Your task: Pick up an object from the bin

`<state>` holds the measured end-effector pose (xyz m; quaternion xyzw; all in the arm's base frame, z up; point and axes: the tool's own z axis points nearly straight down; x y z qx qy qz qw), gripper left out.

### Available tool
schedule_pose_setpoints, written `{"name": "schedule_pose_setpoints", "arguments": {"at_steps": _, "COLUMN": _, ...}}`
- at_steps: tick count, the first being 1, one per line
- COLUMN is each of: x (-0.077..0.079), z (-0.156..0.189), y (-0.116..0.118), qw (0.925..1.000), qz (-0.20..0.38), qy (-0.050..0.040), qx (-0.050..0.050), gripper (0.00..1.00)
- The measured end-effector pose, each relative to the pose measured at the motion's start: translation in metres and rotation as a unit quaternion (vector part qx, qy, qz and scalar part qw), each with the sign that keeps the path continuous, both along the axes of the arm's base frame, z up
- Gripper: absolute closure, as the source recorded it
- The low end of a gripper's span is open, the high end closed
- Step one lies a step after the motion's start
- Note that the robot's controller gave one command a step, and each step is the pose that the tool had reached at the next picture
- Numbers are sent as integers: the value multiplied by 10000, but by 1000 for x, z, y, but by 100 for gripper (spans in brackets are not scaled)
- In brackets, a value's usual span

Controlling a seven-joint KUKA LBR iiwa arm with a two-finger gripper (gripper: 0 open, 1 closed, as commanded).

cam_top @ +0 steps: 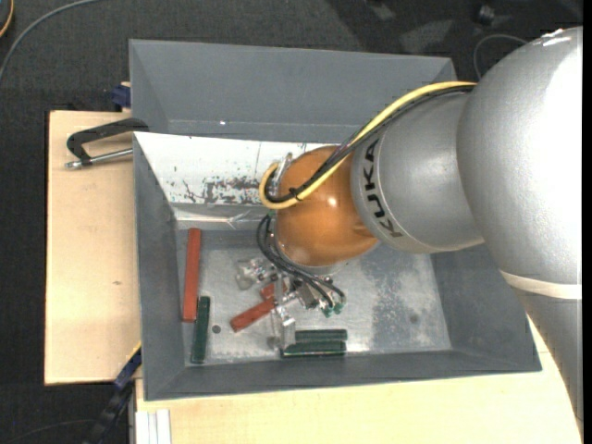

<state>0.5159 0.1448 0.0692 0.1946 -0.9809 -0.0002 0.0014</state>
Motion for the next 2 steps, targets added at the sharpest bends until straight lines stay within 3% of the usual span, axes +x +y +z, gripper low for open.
{"name": "schedule_pose_setpoints", "arguments": {"at_steps": 1, "x": 1, "z": 2, "y": 0, "qw": 10000, "qz": -11, "qy": -14, "qx": 8, "gripper": 100}}
{"name": "schedule_pose_setpoints", "arguments": {"at_steps": 2, "x": 12, "z": 155, "y": 9, "qw": 9999, "qz": 71, "qy": -87, "qx": 26, "gripper": 100}}
